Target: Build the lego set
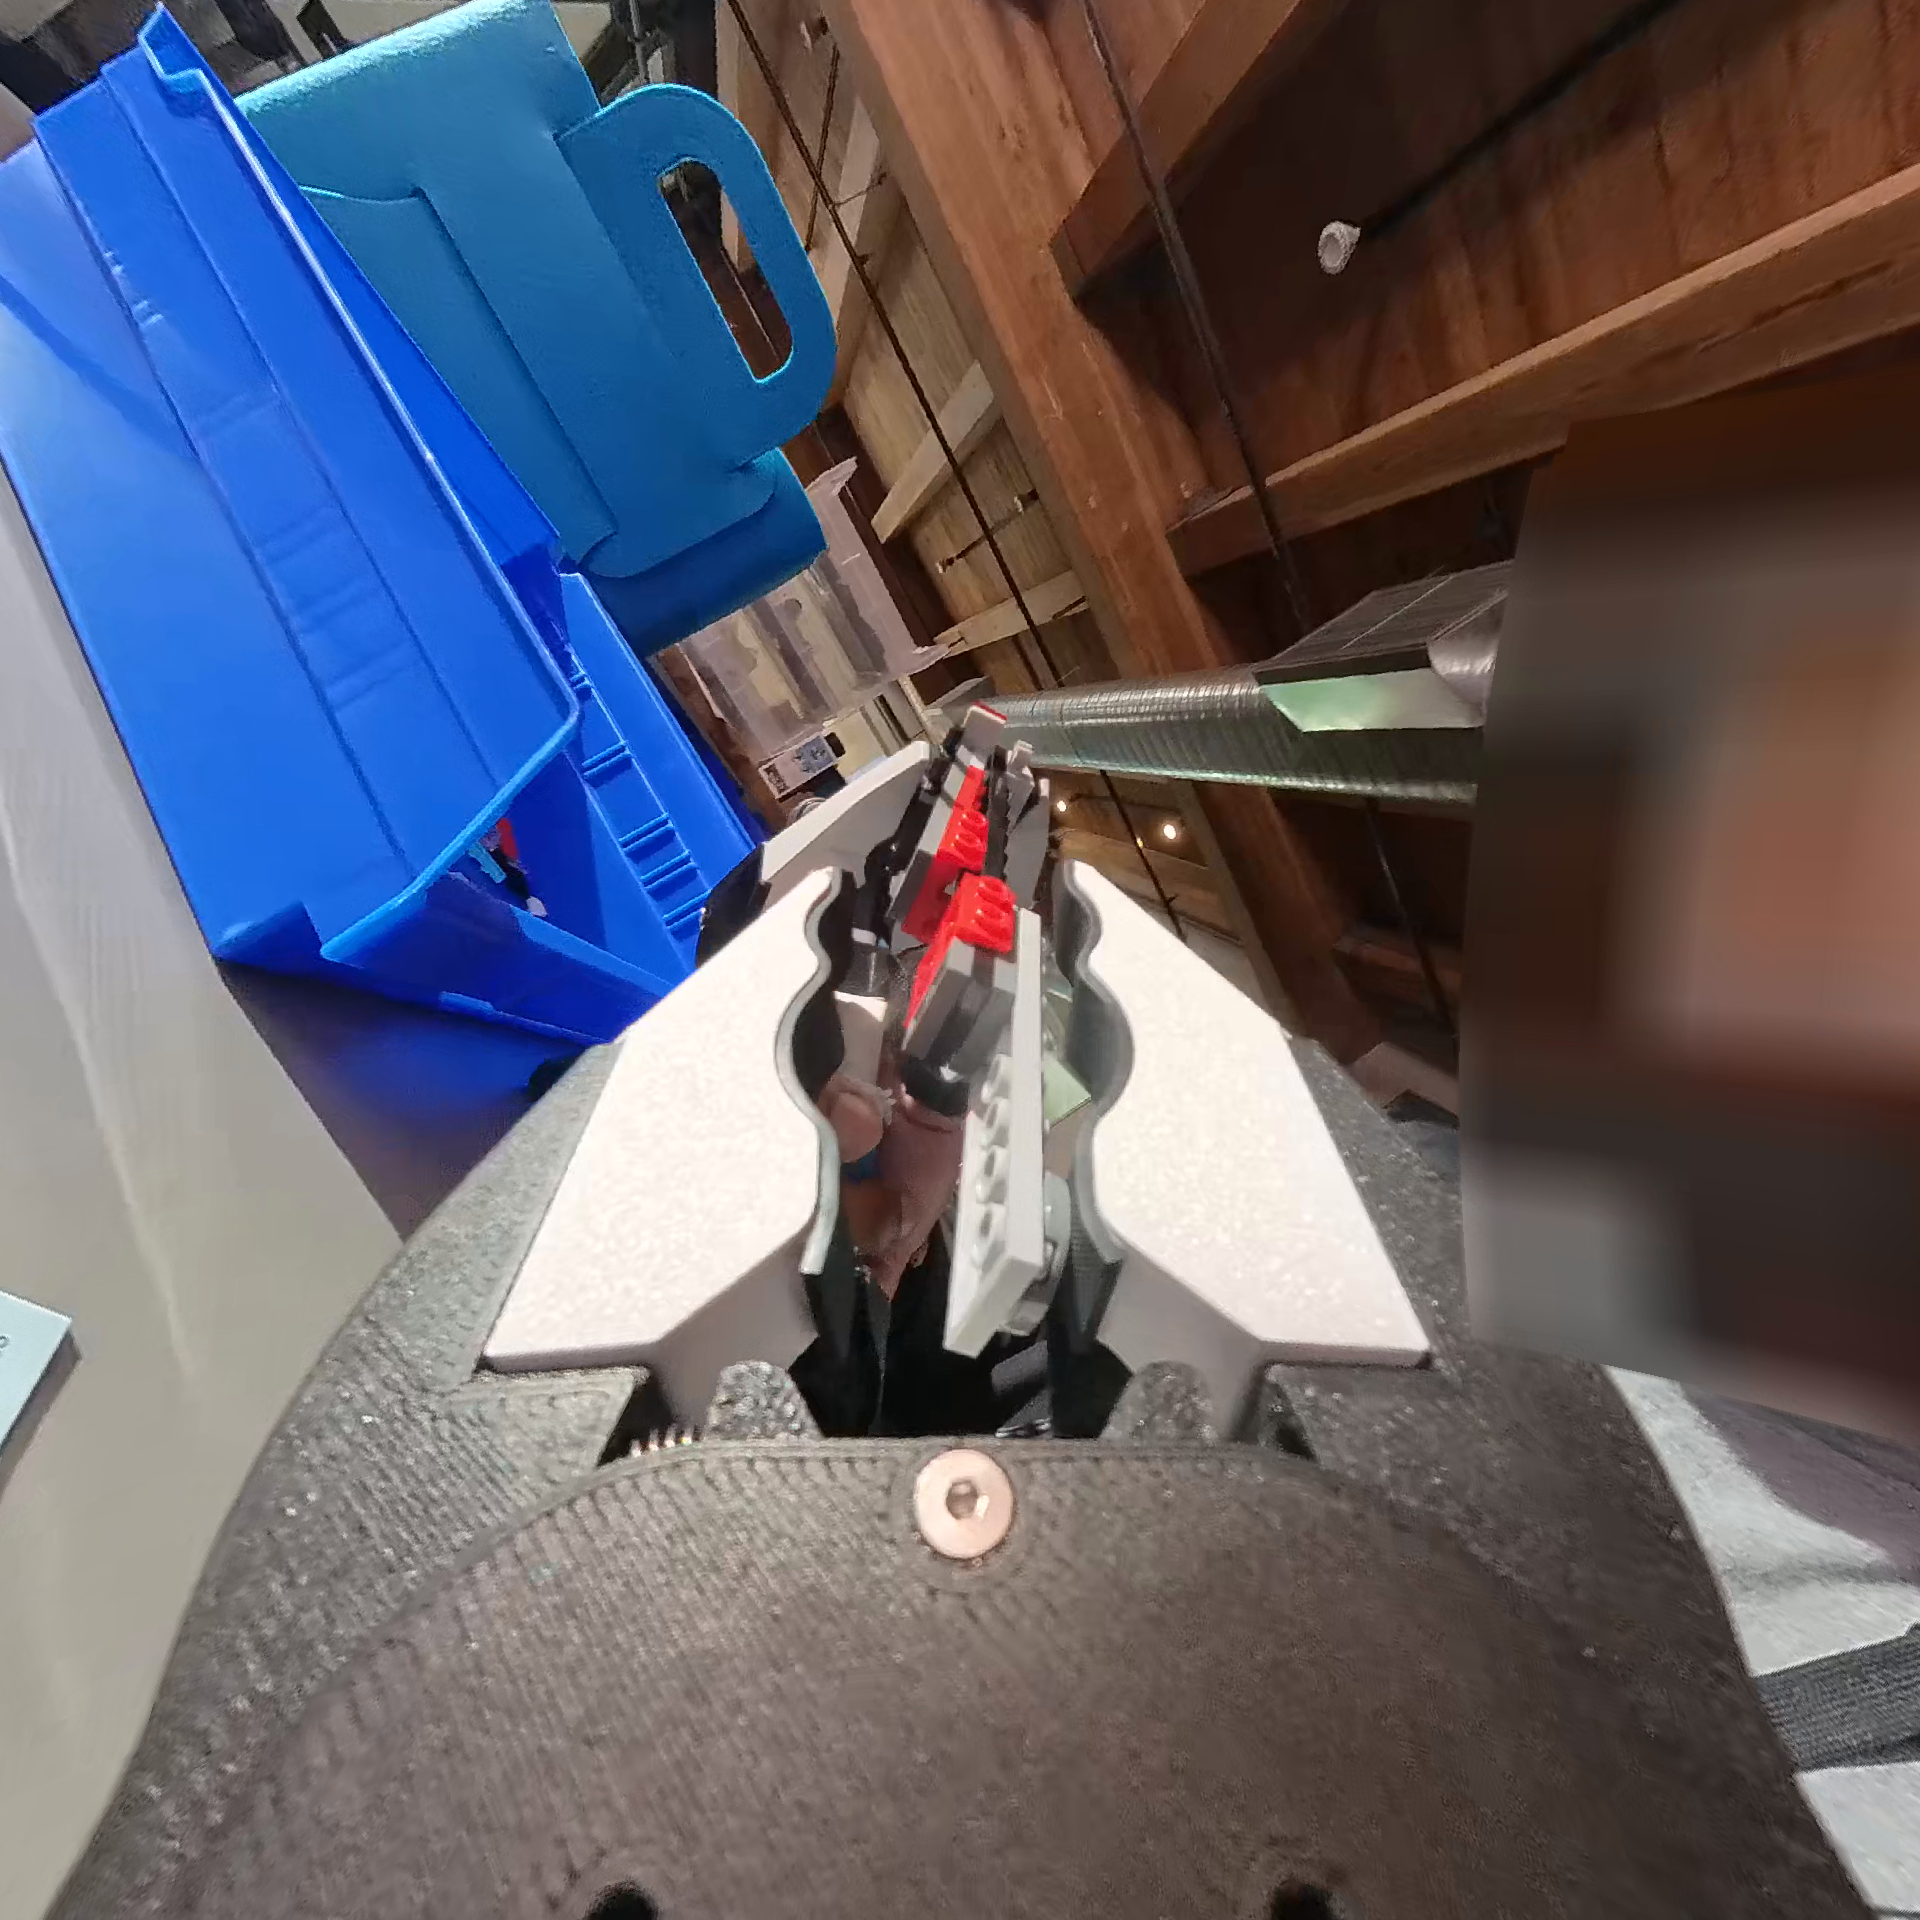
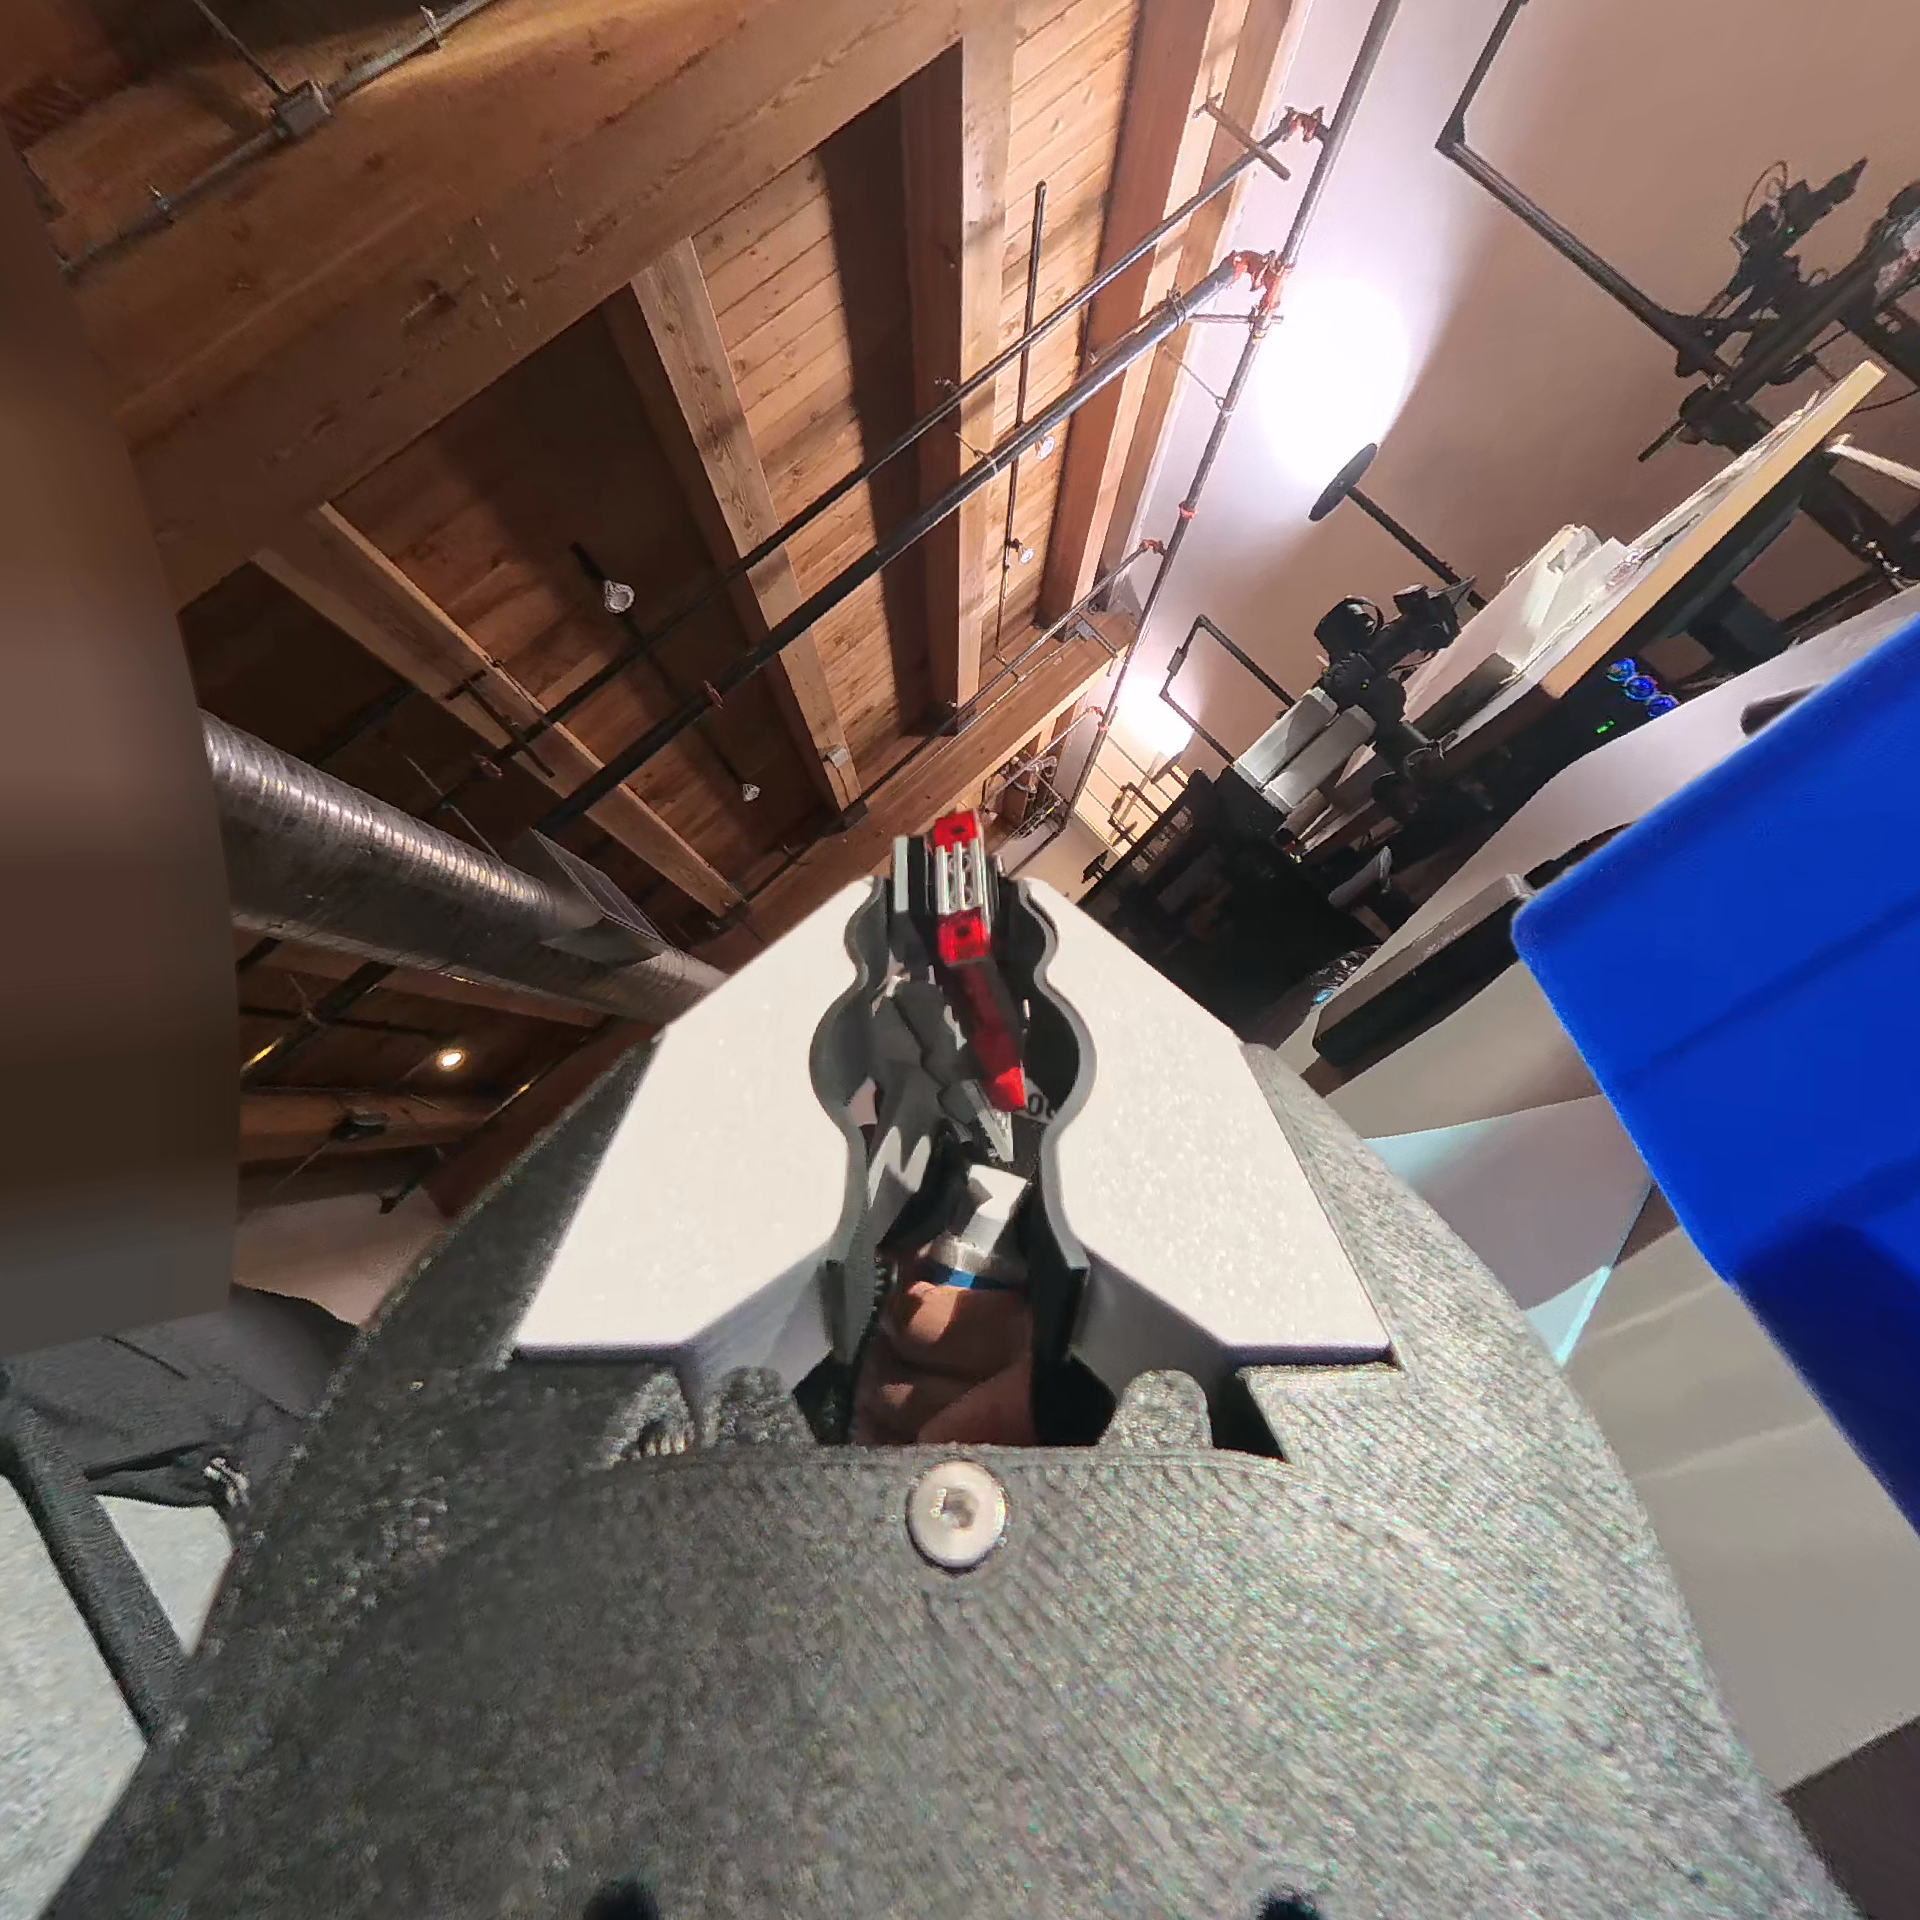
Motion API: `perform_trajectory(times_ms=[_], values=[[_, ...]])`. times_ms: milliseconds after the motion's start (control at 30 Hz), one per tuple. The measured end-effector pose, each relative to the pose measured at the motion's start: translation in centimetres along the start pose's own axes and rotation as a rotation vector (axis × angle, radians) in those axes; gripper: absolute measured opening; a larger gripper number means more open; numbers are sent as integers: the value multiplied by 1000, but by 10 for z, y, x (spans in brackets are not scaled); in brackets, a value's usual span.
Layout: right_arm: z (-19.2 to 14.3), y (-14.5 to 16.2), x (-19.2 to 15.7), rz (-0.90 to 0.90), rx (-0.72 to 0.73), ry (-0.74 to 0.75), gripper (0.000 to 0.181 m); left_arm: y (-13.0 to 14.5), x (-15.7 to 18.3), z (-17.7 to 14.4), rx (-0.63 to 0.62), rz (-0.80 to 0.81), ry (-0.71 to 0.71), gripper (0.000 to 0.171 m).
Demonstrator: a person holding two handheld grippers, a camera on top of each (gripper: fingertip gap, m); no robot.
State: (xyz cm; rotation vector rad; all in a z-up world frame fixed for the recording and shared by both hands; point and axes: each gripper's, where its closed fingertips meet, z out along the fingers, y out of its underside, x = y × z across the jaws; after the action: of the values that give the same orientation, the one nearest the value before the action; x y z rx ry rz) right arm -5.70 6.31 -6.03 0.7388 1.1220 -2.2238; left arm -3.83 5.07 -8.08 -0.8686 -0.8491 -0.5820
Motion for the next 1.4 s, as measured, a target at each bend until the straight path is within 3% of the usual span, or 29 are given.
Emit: perform_trajectory(times_ms=[367,467,567,700,967,1400], values=[[-3,-9,0,64,66,-5,24,7,-6,10,126,-74,50,53],[-3,-8,-1,65,69,-6,24,3,2,9,210,-84,112,51],[-3,-6,-2,61,66,-7,24,2,7,8,234,-51,128,39],[0,-2,-6,36,28,-17,24,1,3,6,175,30,52,24],[5,3,-8,37,-60,-30,25,4,7,1,-31,157,-70,18],[11,16,-22,54,-193,-105,38,8,24,-13,-186,191,-40,15]])
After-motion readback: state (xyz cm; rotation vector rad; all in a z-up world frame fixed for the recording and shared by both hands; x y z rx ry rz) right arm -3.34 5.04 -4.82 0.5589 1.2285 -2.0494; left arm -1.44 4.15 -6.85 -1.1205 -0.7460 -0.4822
